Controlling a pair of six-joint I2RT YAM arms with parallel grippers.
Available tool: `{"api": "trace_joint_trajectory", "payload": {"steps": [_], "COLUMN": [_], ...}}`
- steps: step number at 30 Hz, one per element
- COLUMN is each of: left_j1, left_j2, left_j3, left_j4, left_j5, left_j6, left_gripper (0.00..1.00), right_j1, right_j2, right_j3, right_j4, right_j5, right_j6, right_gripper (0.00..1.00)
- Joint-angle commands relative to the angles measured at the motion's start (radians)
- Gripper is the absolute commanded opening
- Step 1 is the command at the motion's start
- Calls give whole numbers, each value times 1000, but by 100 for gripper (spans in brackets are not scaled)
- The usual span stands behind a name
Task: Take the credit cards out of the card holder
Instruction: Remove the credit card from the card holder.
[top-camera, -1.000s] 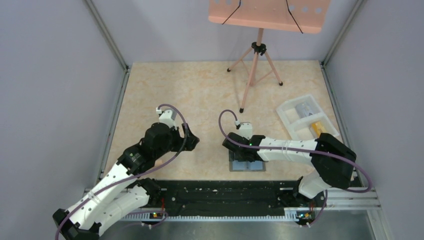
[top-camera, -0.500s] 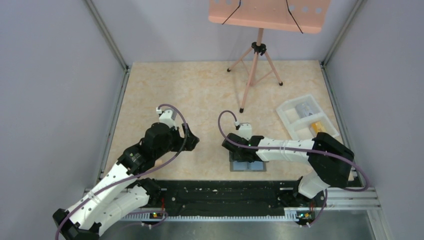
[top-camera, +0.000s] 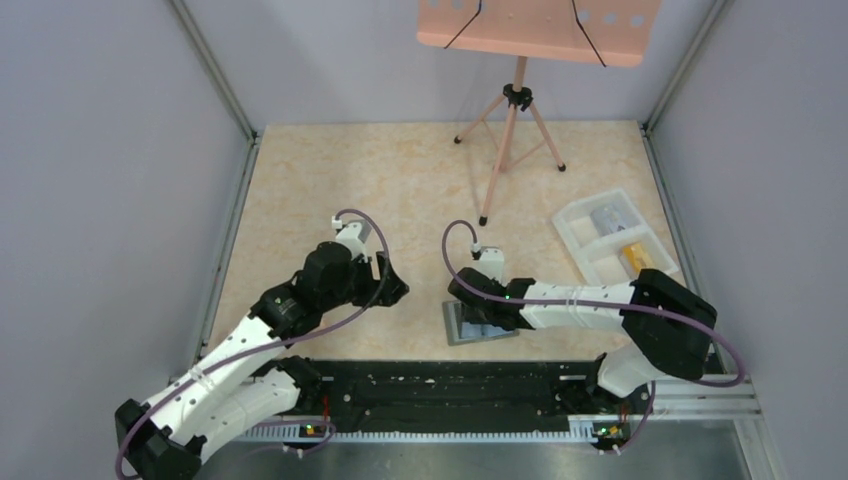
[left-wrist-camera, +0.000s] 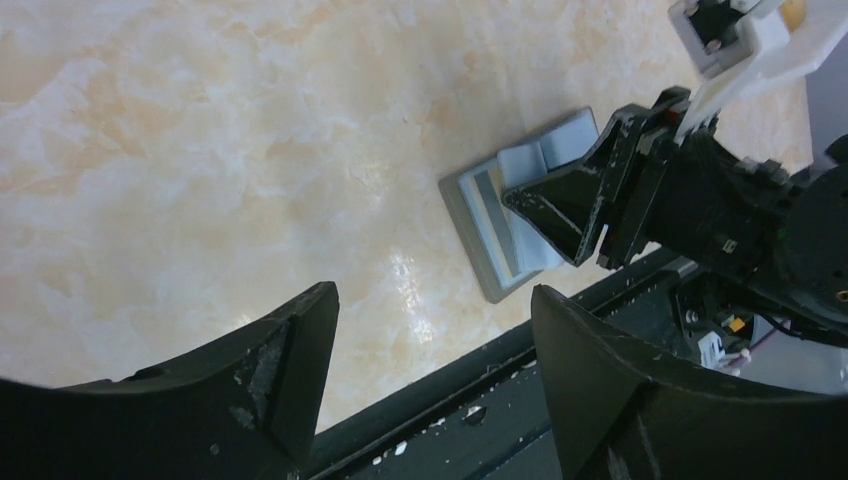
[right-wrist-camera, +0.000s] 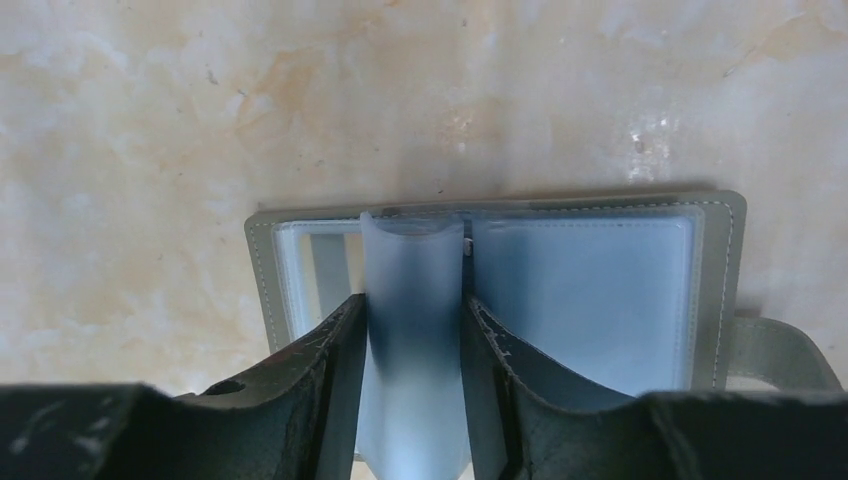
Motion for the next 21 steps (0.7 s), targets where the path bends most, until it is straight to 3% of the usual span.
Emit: {"api": "trace_joint_trajectory", "payload": {"steps": [1, 9, 17, 21], "left_j1": [3, 2, 2, 2], "left_j2": [54, 220, 313, 359], "left_j3": [-66, -137, -204, -234], "left_j4": [127, 295, 464, 571], "left_j5": [126, 262, 313, 341], "left_j6": [-30, -96, -149, -167], "left_gripper": [75, 67, 60, 52], "right_j1": [14, -25, -131, -177], "right_j2": [-33, -151, -250, -295], "right_j3": [-58, -240, -450, -527], "right_j4": [117, 396, 680, 764], "right_j5": [-65, -162, -312, -355], "right_j6": [36, 83, 178, 205], "right_gripper": [35, 25, 19, 16]}}
